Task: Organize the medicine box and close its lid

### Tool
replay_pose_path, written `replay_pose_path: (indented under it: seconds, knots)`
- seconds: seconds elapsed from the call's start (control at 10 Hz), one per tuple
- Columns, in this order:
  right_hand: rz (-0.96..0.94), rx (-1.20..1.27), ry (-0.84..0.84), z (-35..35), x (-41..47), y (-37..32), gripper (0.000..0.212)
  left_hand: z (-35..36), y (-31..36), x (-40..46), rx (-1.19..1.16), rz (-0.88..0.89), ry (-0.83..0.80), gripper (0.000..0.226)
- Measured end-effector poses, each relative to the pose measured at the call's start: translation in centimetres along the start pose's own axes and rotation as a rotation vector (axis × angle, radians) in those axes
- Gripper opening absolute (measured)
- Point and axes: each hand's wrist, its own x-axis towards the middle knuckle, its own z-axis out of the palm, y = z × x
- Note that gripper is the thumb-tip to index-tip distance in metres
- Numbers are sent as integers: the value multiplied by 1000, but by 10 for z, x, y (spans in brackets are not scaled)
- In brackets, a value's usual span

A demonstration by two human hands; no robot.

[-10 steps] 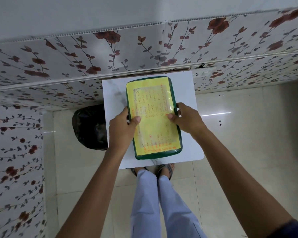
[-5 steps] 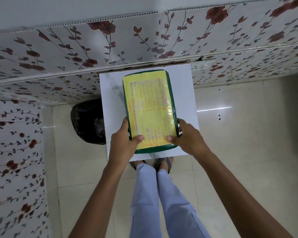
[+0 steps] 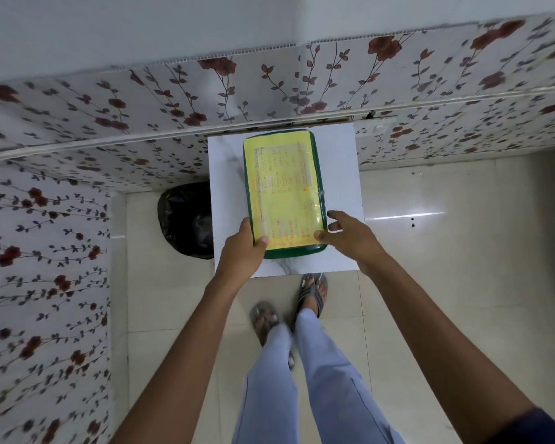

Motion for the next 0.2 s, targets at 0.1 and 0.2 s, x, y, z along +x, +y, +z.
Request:
replay_pose_path:
  seconds: [0.1, 0.2]
  knots:
    - [-18, 19, 57, -17, -22, -10, 56, -16, 9, -21, -283, -66, 21, 37]
    - [-60, 254, 83, -33, -47, -18, 48, -36, 23, -35, -647, -99, 38, 16]
